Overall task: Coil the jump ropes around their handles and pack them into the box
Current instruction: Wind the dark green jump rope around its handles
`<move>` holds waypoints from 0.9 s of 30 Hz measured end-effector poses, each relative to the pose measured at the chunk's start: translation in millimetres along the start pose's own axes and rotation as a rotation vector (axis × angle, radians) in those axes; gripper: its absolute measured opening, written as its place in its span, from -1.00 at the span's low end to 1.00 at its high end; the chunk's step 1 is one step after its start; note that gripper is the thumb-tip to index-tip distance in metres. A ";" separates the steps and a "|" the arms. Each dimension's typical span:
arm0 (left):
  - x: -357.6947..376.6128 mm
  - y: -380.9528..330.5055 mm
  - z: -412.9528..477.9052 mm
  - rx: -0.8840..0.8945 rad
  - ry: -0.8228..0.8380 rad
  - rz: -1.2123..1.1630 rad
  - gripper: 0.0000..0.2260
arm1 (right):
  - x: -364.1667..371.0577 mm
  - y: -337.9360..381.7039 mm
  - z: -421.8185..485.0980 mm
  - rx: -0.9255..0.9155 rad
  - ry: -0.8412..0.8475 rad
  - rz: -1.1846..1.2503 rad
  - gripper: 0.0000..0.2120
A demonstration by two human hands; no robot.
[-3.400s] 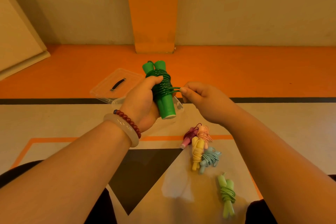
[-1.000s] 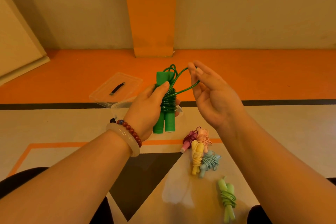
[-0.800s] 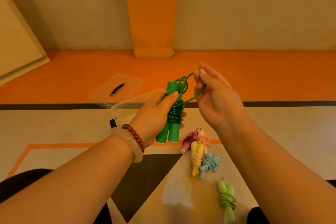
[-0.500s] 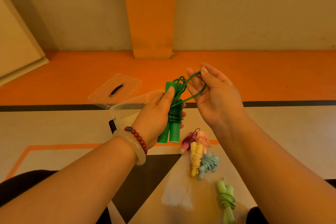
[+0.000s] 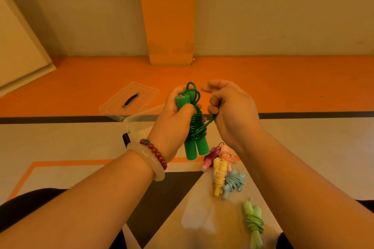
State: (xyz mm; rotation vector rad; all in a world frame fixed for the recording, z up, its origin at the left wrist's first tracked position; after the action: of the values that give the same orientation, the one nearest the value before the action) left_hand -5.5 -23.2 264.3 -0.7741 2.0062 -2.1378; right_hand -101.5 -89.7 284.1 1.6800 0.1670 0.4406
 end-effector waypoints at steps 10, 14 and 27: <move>-5.3 5.8 0.8 0.067 -0.072 0.096 -0.91 | 4.4 10.8 -8.8 -0.246 0.092 -0.222 -0.67; -8.6 -7.5 4.9 0.149 -0.060 0.124 -0.83 | 7.9 18.9 -17.8 -0.429 0.110 -0.426 -0.70; -8.3 -12.0 5.2 0.072 0.000 0.178 -0.90 | 15.1 16.0 -15.5 -0.046 0.217 0.242 -0.74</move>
State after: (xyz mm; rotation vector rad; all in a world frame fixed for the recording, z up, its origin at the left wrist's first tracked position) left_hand 7.0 -23.0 273.3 -0.5618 1.9071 -2.0960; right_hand -95.9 -72.7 304.2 1.6109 0.1114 0.8037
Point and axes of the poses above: each hand's wrist, its own z-axis towards the middle knuckle, its own x-axis out of the palm, y = z × x, the point moved 5 cm from there along z, towards the middle knuckle, and after that the axes turned 7 degrees about -z, right-handed, at the moved point
